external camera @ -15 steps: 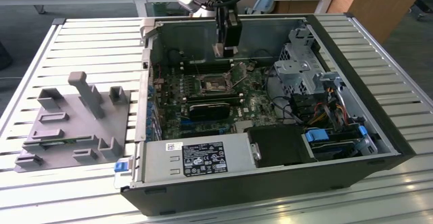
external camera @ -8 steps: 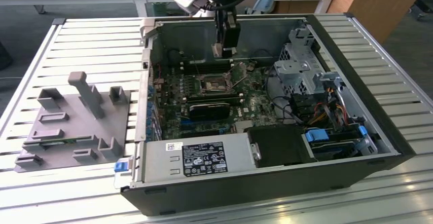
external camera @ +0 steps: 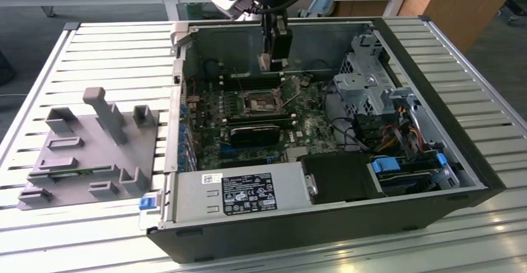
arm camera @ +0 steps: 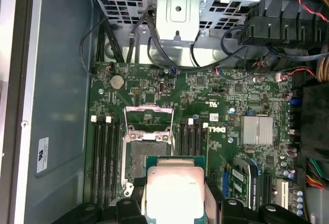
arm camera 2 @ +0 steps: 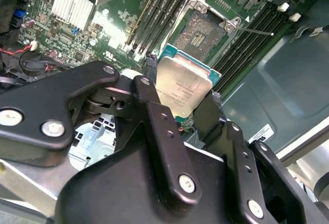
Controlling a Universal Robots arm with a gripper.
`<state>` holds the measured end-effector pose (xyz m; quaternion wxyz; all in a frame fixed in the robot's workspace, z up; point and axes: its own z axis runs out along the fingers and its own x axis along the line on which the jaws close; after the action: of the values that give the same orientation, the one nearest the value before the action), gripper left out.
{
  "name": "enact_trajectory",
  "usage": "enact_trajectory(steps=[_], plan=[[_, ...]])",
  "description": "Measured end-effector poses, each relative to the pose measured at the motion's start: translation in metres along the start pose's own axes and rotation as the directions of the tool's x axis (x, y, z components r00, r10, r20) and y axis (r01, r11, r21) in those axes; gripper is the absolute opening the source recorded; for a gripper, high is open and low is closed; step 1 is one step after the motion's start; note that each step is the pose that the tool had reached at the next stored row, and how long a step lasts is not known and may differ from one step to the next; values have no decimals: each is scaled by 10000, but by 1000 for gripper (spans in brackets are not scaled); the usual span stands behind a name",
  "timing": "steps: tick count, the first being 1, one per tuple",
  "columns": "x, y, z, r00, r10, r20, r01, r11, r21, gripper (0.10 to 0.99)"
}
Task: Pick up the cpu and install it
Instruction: 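Place the cpu into insertion slot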
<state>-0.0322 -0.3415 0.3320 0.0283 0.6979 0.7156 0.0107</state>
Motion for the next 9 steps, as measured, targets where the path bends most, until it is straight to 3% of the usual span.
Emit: enact_trajectory(steps=[9], plan=[[1, -3, 47, 10000, 0, 2, 0, 10000, 1, 537]])
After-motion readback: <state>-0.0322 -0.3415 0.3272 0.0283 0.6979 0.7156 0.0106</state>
